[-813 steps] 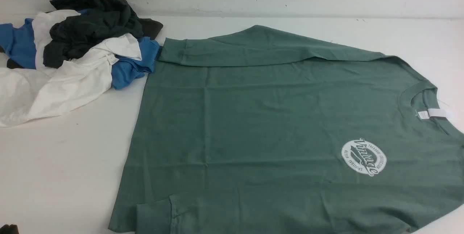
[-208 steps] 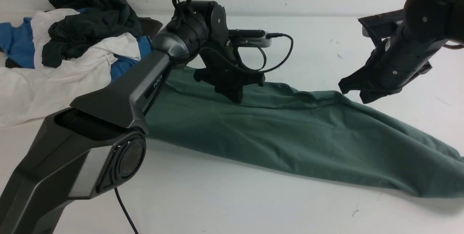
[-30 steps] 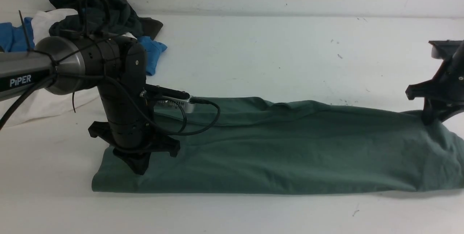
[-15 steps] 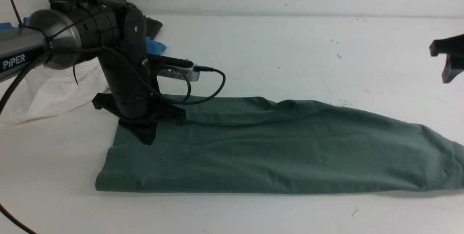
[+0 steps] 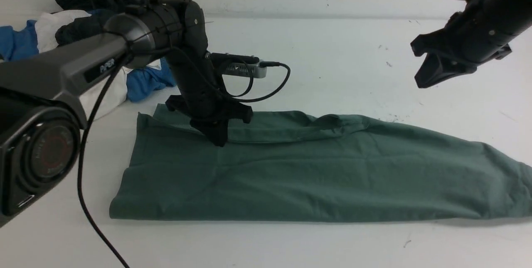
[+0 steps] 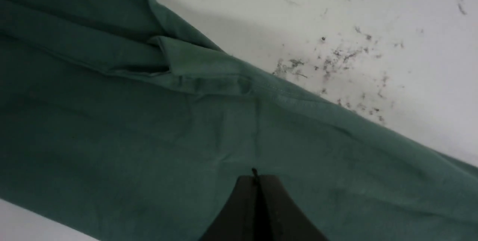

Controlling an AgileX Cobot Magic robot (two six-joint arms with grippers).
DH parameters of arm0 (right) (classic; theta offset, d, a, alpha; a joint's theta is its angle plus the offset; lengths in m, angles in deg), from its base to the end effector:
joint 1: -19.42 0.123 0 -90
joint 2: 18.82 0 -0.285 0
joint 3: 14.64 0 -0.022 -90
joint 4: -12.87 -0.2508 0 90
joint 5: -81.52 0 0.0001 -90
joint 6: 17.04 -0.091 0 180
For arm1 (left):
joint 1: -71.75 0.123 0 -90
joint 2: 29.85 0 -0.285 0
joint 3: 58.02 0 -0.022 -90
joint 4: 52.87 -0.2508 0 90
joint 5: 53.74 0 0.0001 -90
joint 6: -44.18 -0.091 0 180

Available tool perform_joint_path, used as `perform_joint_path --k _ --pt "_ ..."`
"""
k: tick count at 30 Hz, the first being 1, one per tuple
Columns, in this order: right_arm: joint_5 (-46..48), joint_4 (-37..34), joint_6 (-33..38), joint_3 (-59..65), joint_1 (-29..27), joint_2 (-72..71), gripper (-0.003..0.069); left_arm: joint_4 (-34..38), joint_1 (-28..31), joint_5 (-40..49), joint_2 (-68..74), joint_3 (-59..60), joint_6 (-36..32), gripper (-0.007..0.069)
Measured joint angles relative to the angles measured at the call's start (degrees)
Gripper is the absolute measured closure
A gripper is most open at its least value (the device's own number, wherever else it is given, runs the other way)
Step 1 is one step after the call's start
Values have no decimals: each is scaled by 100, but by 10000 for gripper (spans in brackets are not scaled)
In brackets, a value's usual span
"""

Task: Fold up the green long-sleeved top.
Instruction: Use both arms to drag the lower edge of the fabric forward and fold it over the upper edge

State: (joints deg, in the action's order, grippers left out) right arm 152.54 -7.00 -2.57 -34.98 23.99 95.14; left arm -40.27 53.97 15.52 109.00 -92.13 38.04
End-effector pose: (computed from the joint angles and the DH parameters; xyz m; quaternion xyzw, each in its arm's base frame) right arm 0.3882 0.0604 0.3069 -0.1281 0.9683 0.1572 0.1457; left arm 0.4444 -0.1620 0.1795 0.1730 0.9780 -0.1093 0.0412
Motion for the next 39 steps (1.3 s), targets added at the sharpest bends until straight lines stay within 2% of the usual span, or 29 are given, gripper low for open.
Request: perform_joint_path --k 13,19,22,29,35,39 --pt "0 -539 6 90 11 0 672 -471 -13 -87 387 -311 304 629" --pt "-10 -416 124 401 197 0 673 -585 -13 -706 387 -311 462 629" --pt "-10 -345 230 652 364 5 673 -606 -13 -1349 422 -311 561 629" --pt "-16 -337 265 721 405 11 673 -626 26 -2155 440 -311 674 629" --pt "-16 -335 265 721 405 11 673 -658 48 -1772 384 -305 690 629" --pt "-16 -235 194 721 405 23 673 -651 48 -1103 40 -293 683 629"
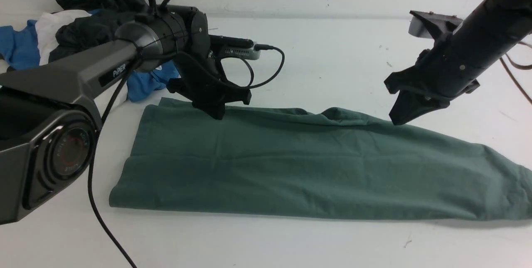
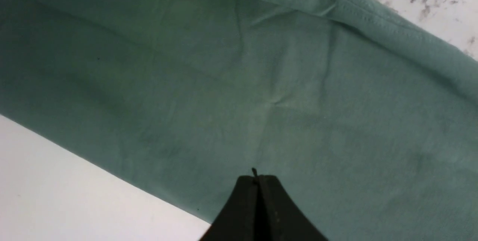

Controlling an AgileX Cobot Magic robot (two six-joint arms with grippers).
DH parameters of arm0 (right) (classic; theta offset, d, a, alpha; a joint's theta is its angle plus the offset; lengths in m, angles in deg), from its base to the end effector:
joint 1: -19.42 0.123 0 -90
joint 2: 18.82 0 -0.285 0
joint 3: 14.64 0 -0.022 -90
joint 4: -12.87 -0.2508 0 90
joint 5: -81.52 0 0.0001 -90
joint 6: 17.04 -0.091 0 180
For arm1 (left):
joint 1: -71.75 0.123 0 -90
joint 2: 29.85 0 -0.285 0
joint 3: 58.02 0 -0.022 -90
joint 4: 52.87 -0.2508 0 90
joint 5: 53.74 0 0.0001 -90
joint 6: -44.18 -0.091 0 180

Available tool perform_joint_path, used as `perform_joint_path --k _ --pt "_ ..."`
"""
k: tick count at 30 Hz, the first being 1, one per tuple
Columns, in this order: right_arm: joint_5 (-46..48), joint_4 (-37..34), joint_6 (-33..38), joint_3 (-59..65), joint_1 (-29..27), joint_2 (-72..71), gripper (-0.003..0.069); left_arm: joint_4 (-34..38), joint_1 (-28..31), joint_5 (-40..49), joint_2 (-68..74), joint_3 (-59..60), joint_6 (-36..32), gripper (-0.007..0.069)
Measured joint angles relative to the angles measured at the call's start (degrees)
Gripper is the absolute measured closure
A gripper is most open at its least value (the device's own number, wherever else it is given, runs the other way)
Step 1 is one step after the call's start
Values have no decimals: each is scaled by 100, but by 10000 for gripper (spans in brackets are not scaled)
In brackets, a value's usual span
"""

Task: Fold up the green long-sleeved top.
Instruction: Use both arms to drag the lower edge of the fabric forward and fold it over the upper edge

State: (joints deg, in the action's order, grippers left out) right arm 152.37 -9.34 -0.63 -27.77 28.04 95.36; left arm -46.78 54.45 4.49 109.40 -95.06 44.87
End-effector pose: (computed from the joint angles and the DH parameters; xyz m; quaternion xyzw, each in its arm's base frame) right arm 0.3719 0.0893 0.2727 -0.1631 0.9664 0.1808 0.0818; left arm 0.4713 -0.1554 0.1921 0.1225 0.9766 -0.0752 0.1598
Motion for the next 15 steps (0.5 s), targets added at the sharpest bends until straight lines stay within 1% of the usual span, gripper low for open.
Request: perform_joint_path --k 5,7,8,10,15 --pt "-8 -5 -2 0 21 172 673 180 -6 515 -338 -5 -176 629" --pt "-142 0 51 -25 120 424 673 336 -6 871 -382 -5 -376 629" --pt "-152 0 62 -40 140 449 673 345 -6 900 -382 -5 -392 629" --pt "-209 0 258 -260 286 876 673 403 -6 1141 -382 0 -499 629" --pt "-233 -96 448 -1045 451 1735 673 416 -6 1207 -382 0 -376 629"
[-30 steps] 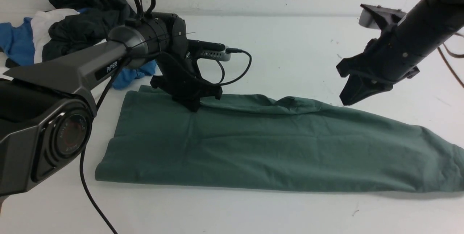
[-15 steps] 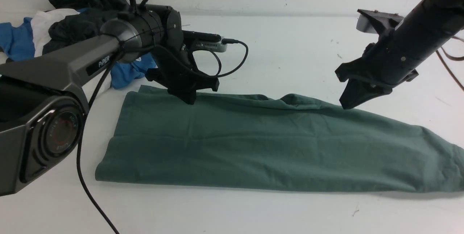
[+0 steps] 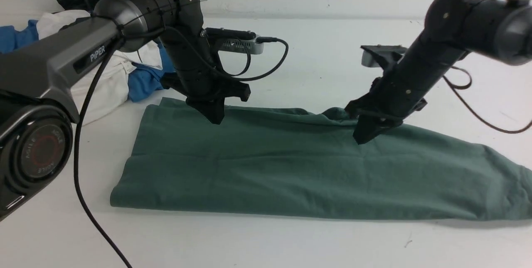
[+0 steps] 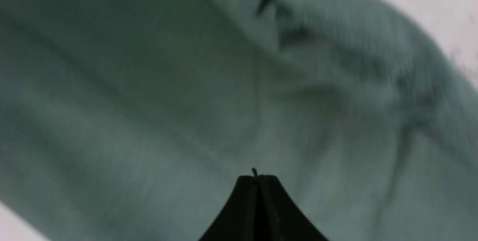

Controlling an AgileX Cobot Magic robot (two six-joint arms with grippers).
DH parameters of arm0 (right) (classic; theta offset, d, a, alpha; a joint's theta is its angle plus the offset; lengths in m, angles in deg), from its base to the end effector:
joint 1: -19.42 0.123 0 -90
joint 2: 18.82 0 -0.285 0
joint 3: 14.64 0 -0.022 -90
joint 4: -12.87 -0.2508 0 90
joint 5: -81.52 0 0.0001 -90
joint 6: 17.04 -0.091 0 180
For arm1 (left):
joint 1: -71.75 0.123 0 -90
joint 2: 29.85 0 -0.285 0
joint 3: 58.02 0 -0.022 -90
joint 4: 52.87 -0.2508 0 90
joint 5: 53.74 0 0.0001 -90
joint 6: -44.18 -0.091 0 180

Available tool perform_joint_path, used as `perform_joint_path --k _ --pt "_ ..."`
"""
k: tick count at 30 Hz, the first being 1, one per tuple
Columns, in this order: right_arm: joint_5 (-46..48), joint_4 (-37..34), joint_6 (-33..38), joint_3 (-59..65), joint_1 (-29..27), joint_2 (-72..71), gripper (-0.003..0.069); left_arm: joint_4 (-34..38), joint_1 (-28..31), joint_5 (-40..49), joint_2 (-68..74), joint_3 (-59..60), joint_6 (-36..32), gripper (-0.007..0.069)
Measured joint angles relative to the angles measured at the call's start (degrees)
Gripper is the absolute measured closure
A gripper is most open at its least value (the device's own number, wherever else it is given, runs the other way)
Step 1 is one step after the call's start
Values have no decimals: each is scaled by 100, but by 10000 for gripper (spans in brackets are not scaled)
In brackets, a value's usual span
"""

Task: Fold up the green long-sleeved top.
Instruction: Use both arms to drag the lower edge of the fabric forward and fold it over the upper edge

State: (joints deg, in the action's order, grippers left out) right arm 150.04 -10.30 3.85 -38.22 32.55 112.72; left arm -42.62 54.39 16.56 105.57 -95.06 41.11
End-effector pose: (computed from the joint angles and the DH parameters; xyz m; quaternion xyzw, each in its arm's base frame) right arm 0.4228 0.1329 0.1956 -0.2216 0.9562 0.1866 0.0428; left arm 0.4462 -0.1555 0.2204 0.1544 0.9793 -0.0982 0.0867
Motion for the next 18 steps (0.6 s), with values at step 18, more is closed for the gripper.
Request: perform_joint_path --k 18 --pt "10 465 -733 -3042 -81 1627 673 -244 -147 20 -1164 1155 360 629"
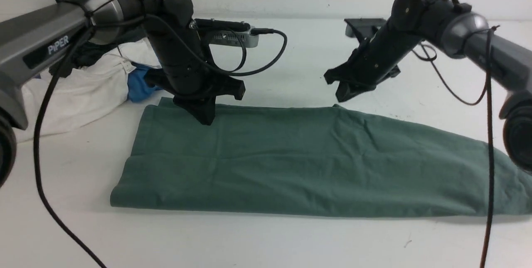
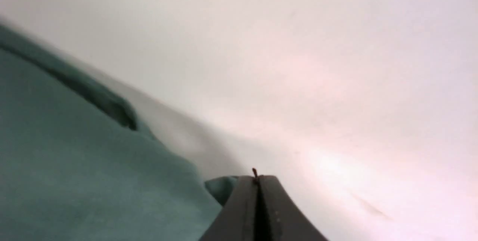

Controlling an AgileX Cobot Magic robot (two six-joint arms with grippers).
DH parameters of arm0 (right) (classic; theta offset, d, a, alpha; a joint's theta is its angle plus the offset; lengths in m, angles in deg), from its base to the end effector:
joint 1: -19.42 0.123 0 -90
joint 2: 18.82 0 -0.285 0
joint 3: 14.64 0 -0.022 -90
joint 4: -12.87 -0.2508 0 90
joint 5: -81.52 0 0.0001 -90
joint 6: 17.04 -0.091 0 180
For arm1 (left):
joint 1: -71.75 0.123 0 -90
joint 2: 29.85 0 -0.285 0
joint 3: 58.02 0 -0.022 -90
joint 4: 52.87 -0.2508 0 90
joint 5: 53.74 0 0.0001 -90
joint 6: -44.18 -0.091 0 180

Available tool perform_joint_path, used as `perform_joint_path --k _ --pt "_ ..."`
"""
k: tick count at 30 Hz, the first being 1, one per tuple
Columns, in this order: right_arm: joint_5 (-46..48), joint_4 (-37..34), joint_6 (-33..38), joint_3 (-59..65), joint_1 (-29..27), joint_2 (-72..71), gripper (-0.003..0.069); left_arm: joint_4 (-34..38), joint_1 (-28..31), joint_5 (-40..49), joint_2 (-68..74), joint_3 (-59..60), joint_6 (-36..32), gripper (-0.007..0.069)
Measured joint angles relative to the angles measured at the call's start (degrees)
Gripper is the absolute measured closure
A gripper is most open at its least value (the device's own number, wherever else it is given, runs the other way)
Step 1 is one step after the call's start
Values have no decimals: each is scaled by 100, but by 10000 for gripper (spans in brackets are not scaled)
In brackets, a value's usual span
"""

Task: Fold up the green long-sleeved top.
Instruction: Use both arms to drag the lower edge of the fabric forward and fold it over the upper edge, then use the right arm to clamp the right edge of the fabric

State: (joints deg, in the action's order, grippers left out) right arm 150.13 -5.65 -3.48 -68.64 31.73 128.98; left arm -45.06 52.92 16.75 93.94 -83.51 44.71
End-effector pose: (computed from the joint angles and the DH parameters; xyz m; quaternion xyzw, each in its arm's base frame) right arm 0.5029 0.1373 0.1978 -0.1841 0.9585 0.1554 0.1526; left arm 0.4009 -0.1490 0.2569 0.1417 0.9829 -0.0816 0.0849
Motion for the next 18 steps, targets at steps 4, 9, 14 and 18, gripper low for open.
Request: perform_joint_path --k 4,9,14,18 --pt "177 6 -518 -313 -199 -368 673 -52 -11 -5 -439 793 16 629" --pt "189 564 -648 1346 -371 -1758 673 -78 -17 -238 -938 1881 16 629" --pt "235 1377 -678 3539 -740 -3175 673 -80 -17 -952 -1074 2757 16 629" --pt "235 1425 -703 4806 -1516 -3869 673 -121 -17 -1472 -1074 3166 16 629"
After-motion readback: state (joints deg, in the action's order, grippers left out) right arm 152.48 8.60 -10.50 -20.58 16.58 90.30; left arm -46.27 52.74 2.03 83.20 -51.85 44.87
